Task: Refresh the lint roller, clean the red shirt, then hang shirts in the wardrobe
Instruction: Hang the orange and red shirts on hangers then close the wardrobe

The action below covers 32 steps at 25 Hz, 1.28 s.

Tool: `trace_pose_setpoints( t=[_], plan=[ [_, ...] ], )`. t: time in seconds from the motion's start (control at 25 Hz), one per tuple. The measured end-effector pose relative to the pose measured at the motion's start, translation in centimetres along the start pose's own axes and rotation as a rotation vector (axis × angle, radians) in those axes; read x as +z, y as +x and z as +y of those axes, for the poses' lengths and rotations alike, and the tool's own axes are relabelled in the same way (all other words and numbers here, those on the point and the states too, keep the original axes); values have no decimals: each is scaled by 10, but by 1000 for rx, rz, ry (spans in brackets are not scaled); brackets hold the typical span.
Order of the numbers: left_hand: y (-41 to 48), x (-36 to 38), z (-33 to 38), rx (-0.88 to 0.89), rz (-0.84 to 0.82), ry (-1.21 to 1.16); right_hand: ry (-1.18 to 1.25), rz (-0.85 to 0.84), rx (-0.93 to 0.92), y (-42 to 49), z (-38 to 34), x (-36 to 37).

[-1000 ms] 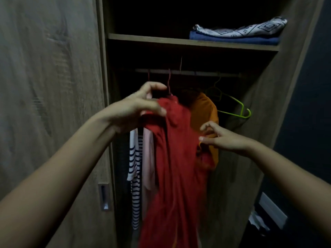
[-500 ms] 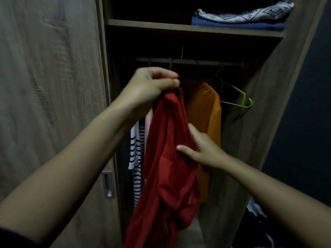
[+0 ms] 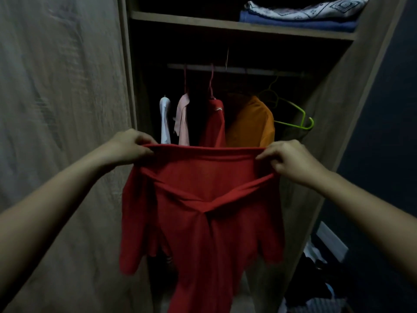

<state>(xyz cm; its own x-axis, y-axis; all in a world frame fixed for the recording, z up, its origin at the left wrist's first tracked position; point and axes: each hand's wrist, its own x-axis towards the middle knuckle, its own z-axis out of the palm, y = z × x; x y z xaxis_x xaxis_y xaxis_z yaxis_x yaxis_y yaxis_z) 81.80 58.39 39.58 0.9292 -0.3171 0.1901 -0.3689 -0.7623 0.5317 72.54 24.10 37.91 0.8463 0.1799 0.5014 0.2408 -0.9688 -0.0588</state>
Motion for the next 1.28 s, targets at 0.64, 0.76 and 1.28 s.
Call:
trace_pose_setpoints(
  t=[0.64, 0.76, 1.28],
  plan=[
    [69, 106, 65, 318, -407, 62, -90, -494, 256, -4, 85, 4],
    [100, 131, 115, 337, -415, -153, -235, -534, 238, 9, 114, 2],
    [318, 258, 319, -26, -77, -1010, -949, -414, 83, 37, 217, -23]
  ],
)
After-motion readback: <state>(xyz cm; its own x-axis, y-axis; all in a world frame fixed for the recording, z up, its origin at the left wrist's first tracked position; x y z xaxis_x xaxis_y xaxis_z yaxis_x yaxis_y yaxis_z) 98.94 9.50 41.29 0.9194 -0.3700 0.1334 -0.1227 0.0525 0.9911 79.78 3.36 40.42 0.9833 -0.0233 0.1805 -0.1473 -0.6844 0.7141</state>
